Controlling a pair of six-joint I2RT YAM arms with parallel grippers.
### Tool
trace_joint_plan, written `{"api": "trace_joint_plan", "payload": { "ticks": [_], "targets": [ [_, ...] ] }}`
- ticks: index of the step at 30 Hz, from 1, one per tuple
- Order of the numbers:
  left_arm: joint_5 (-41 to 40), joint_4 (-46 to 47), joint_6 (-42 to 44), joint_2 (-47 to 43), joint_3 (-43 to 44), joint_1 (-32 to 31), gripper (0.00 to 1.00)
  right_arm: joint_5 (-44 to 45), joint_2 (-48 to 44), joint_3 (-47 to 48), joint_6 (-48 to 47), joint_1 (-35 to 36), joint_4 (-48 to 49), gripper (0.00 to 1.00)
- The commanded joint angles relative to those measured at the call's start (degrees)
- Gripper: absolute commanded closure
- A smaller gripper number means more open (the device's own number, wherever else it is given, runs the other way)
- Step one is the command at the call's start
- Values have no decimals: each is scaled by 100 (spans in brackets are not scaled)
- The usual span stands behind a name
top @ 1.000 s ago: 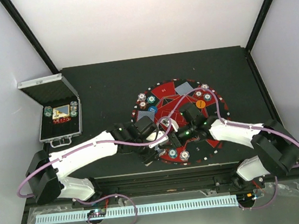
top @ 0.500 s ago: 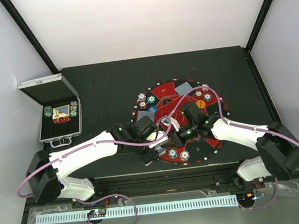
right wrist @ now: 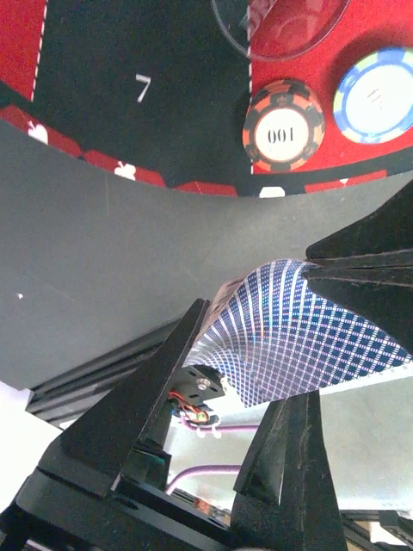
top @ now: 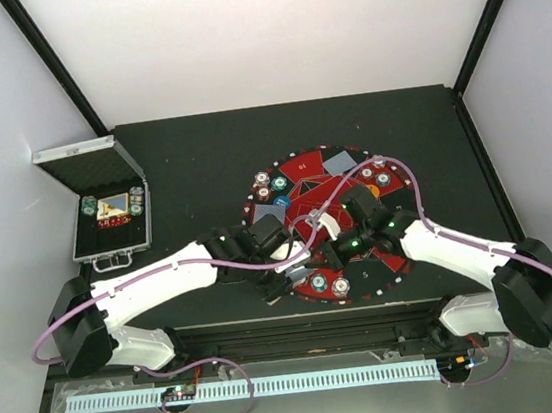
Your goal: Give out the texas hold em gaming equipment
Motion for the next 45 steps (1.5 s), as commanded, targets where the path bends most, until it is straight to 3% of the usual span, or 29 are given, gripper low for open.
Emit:
{"api": "trace_joint_plan", "payload": {
  "ticks": [1, 7, 14, 20, 27, 45],
  "targets": [
    [-190, -31, 37, 20, 182, -37, 48, 589, -233, 110, 39, -157, -524, 99],
    [-405, -31, 36, 27, 164, 86, 48, 1116, -642, 54, 415, -558, -815, 99],
    [-541, -48, 22, -28, 182, 299, 48, 2304, -1515, -584, 1571, -1931, -845, 99],
    [-549, -61, 11, -112, 181, 354, 48, 3354, -2490, -1318, 3263, -1965, -379, 99],
    [-507, 3, 11, -108, 137, 368, 48, 4726, -3625, -2205, 4821, -1955, -711, 99],
    [-520, 48, 28, -90, 102, 369, 48, 4674, -3335, -2827, 5985, -1639, -1063, 99]
  ]
}}
